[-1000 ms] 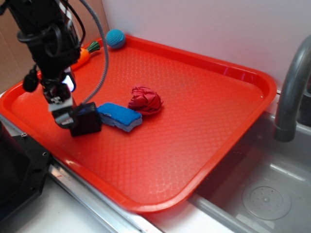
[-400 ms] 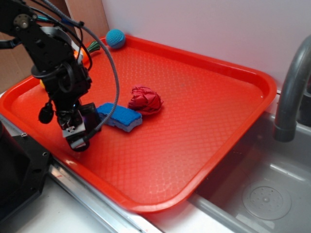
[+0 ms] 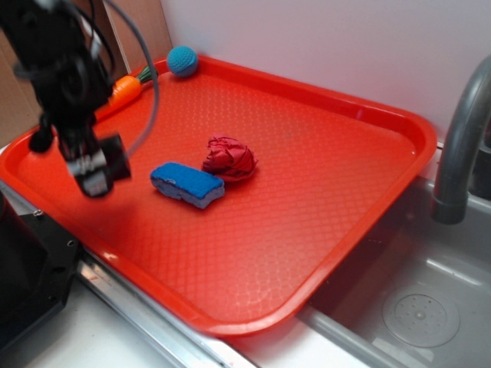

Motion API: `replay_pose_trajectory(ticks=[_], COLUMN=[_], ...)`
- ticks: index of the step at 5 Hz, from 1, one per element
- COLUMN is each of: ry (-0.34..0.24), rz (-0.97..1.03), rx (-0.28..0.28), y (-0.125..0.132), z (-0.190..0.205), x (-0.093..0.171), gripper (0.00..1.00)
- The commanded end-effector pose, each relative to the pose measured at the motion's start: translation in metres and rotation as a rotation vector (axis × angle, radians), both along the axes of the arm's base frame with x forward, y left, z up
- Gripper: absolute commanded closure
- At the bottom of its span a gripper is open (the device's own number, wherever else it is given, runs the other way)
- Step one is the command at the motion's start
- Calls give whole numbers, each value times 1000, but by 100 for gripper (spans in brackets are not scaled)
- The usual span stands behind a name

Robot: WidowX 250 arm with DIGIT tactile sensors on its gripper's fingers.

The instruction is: Grab the black box.

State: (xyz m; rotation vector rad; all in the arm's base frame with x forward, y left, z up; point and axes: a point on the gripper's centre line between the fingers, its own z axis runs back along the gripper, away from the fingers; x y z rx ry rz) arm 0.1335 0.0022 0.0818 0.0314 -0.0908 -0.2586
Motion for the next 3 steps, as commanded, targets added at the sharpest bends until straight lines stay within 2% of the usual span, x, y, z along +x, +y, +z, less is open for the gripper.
replay_pose_trajectory(ticks=[1, 2, 3], ry=[-69, -94, -72], rz=[214, 225, 204], rx=[-131, -104, -106], y=[44, 48, 47], z=[94, 115, 120], x=[27, 40, 51], gripper=[100, 100, 100])
